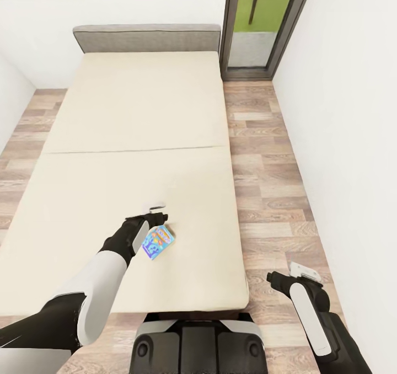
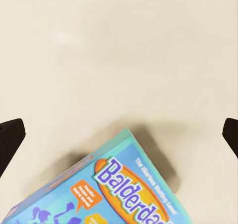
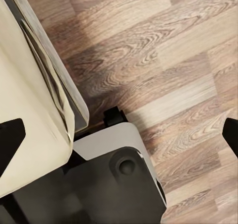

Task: Put all the toys in the child's room - the three board games (two on the bed and one on the table), the two jigsaw puzzles on the table, and the tennis ball on the table - inside the toy box on the table in the child's room.

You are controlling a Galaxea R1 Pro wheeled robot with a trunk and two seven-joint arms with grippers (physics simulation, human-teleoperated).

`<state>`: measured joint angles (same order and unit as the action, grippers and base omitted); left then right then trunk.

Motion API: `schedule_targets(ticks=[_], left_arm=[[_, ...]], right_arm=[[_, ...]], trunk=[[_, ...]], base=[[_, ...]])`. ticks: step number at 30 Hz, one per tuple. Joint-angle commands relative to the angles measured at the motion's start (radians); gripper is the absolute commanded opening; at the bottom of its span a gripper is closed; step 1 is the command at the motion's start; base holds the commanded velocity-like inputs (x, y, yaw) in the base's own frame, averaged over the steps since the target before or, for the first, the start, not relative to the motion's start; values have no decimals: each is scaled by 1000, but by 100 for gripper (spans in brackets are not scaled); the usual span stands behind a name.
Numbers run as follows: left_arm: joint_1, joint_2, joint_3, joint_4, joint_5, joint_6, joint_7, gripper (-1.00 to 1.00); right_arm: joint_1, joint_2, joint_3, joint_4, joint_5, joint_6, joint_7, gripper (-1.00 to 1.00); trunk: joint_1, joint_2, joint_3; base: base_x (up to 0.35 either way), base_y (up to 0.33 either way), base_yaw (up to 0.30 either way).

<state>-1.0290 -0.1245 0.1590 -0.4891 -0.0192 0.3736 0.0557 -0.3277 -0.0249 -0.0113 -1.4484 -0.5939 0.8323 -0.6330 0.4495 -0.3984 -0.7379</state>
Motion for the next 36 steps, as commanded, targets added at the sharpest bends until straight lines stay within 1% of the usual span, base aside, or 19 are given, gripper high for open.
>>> schedule_targets(ticks=[1,10,18,36], left_arm=[[0,-1,5,-2,-2,6,1,100],[0,-1,5,-2,-1,5,0,100],[0,0,5,-2,-1,-23,0,100],[0,0,5,-2,-2,-30,-2,100]], right_arm=[[-1,-1,1,-1,-10,2,-10,100],[-1,-1,1,-1,-10,2,-10,100],[-1,-1,1,-1,-10,2,-10,100],[-1,-1,1,-1,-10,2,-10,100]], trunk=[[0,-2,-3],[0,-2,-17],[0,-2,-30],[0,-2,-59]], base=[[0,0,0],[0,0,0],[0,0,0],[0,0,0]])
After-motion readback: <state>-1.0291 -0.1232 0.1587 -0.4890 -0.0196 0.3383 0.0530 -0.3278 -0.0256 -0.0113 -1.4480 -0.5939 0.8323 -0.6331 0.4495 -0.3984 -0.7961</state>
